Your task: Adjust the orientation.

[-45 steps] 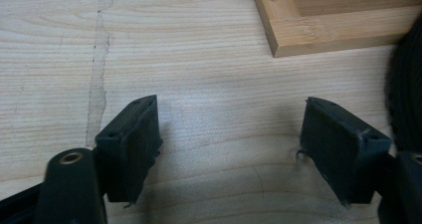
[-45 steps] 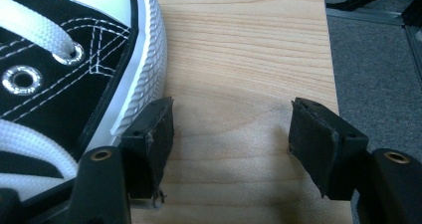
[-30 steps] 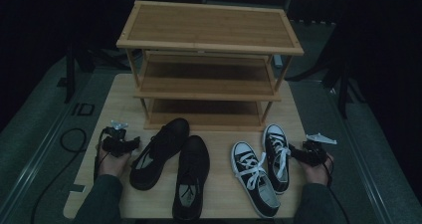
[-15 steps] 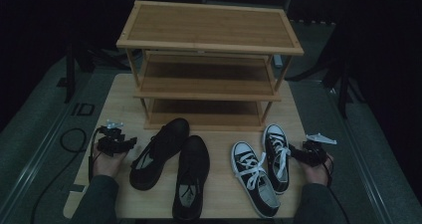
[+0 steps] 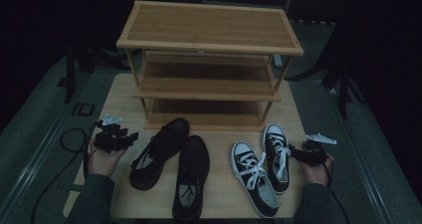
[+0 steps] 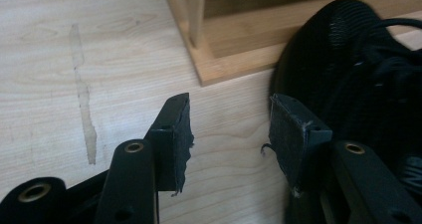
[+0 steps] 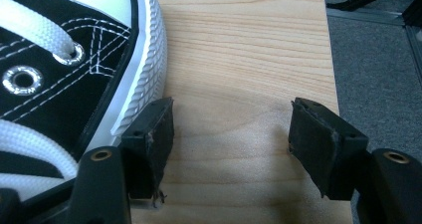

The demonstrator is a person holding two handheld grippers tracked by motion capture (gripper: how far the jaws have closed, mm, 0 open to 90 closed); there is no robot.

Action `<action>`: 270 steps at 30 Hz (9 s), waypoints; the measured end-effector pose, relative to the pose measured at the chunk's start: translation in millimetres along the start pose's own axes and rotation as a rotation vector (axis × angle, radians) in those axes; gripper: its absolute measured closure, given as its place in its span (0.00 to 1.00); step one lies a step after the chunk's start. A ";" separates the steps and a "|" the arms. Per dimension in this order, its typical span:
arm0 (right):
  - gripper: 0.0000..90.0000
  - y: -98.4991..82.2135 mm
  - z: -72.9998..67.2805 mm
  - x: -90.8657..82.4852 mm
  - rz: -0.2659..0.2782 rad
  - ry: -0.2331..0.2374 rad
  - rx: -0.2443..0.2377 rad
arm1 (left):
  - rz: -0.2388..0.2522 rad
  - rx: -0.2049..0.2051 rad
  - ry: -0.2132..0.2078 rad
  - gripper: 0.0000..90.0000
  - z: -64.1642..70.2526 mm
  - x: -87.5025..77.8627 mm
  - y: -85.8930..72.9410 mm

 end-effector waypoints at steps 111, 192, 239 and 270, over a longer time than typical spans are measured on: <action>0.38 0.3 0.0 -0.1 0.001 -0.001 -0.002 | -0.018 0.298 -0.200 0.64 85.0 -46.1 29.2; 0.38 0.3 0.0 0.0 0.002 0.000 -0.001 | -0.242 0.512 -0.415 0.88 170.9 -57.3 -11.8; 0.38 0.3 0.0 -0.1 0.001 0.000 -0.002 | -0.109 0.446 -0.045 0.65 110.2 -50.1 0.4; 0.38 0.4 0.2 0.0 0.003 0.001 -0.001 | -0.130 0.314 -0.030 0.31 92.3 -43.1 -6.8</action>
Point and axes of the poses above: each handheld gripper's, and its own axes: x roughly forward along the jaws, y roughly out of its top, z roughly to its right, the point moved 5 cm from there along x, roughly forward along the jaws, and after that the axes turned 8 degrees about y, right-handed, at the moved point
